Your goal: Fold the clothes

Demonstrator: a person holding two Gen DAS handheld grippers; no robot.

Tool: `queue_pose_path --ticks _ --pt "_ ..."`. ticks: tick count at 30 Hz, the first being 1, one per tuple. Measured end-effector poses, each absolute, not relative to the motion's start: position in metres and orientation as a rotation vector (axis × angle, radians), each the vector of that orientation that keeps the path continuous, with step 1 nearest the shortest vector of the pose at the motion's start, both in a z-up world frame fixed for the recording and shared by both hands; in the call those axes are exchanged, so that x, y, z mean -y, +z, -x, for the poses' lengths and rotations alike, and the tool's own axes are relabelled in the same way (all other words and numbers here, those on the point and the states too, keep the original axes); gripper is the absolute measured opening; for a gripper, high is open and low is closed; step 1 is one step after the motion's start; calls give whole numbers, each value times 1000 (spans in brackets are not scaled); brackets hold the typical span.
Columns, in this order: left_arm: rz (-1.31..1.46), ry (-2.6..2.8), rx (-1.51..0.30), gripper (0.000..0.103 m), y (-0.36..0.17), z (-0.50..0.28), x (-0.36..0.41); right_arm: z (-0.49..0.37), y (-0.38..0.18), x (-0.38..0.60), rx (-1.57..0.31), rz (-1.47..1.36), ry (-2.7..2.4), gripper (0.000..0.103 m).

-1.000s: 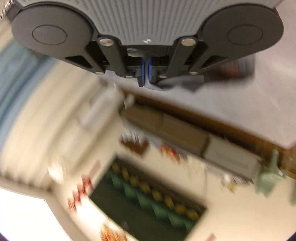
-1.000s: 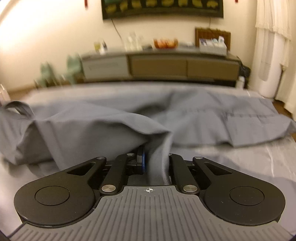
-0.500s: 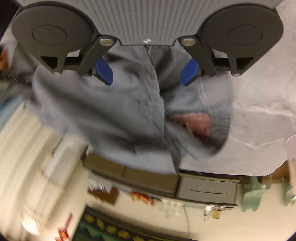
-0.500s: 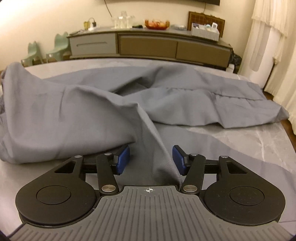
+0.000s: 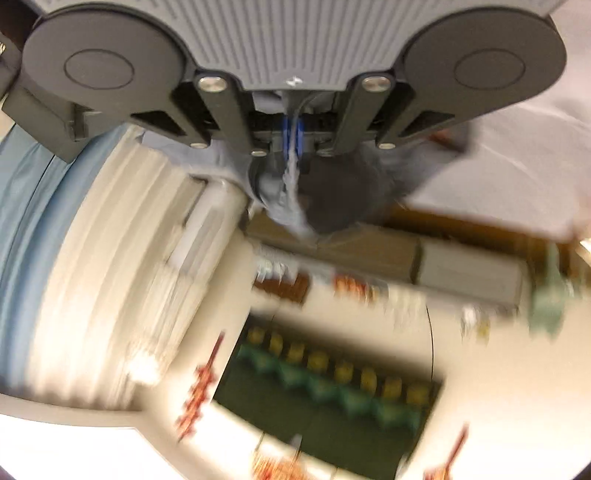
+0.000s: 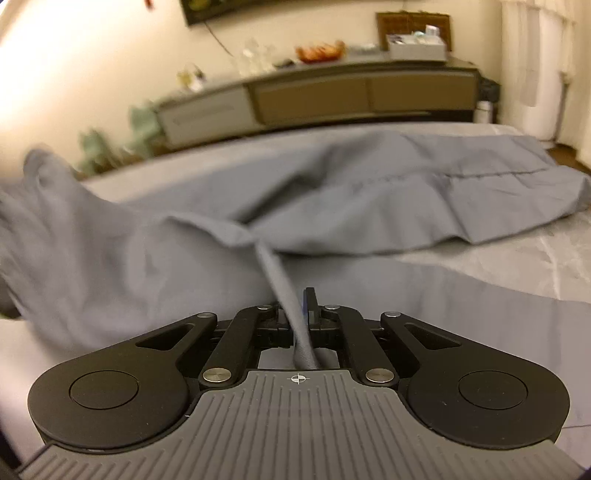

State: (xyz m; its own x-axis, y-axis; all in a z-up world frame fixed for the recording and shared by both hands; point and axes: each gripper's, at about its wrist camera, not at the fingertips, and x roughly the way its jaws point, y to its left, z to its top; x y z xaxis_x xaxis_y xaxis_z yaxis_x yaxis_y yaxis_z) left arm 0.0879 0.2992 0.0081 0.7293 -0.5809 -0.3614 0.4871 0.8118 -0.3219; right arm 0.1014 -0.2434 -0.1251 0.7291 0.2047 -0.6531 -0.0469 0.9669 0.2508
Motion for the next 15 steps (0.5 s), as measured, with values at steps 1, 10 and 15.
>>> queue_pose_path --ticks 1,10,15 --pt "162 -571 -486 4 10 -67 -321 -97 -121 241 -744 -229 215 16" --pt "-115 -320 -910 11 -98 -36 -354 -43 -92 264 -643 -202 319 92" --pt "-82 -326 -897 27 -104 -54 -350 13 -81 355 -598 -356 11 94"
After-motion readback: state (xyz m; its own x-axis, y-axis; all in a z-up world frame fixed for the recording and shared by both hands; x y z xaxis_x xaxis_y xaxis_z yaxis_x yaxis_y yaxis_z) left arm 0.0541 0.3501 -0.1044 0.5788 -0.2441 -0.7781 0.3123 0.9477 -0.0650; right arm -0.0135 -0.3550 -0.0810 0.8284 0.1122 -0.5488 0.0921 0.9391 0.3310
